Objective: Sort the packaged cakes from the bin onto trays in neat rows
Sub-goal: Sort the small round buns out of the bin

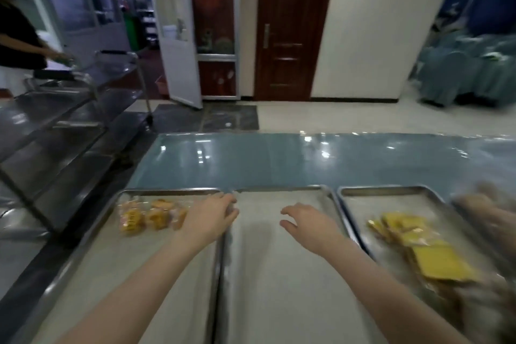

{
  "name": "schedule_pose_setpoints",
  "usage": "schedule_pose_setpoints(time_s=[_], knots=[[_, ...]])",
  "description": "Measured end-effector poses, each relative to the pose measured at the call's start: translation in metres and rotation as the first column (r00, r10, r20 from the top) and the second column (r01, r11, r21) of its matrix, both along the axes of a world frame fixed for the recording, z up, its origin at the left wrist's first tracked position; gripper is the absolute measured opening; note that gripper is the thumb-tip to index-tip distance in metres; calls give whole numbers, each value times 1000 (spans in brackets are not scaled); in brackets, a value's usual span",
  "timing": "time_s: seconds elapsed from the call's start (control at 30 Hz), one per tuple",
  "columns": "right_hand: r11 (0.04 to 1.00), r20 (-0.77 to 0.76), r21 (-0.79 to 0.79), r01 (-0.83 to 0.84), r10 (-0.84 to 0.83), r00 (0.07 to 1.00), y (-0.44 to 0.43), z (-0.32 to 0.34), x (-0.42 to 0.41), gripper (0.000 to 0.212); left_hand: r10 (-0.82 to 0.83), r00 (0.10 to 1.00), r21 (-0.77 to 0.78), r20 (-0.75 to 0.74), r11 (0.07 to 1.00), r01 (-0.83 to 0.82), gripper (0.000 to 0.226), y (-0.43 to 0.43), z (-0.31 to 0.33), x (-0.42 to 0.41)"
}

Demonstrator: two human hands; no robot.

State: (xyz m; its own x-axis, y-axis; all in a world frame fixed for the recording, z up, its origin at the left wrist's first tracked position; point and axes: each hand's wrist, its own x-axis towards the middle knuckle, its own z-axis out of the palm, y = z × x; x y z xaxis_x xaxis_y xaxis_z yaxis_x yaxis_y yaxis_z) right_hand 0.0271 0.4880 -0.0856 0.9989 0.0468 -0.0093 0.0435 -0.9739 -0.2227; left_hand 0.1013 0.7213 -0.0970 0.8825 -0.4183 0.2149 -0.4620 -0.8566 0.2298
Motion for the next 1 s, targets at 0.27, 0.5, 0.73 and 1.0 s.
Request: schedule_pose_setpoints(time_s=[0.27,0.5,0.73,1.0], knots=[[920,105,-83,383,-374,922,-232,60,-209,38,-386,921,-20,54,922,388,30,-265,39,-108],[752,159,-33,658,-646,747,-375,85,-339,27,-593,794,10,138,802,597,31,-448,70,-183],[666,209,-41,745,-724,658,-505,95,-366,25,-628,767,-67,130,766,639,28,-604,76,-190],[725,92,-86,684,-678,730,-658,106,-304,28,-546,831,-173,107,813,557,27,-749,76,-150]])
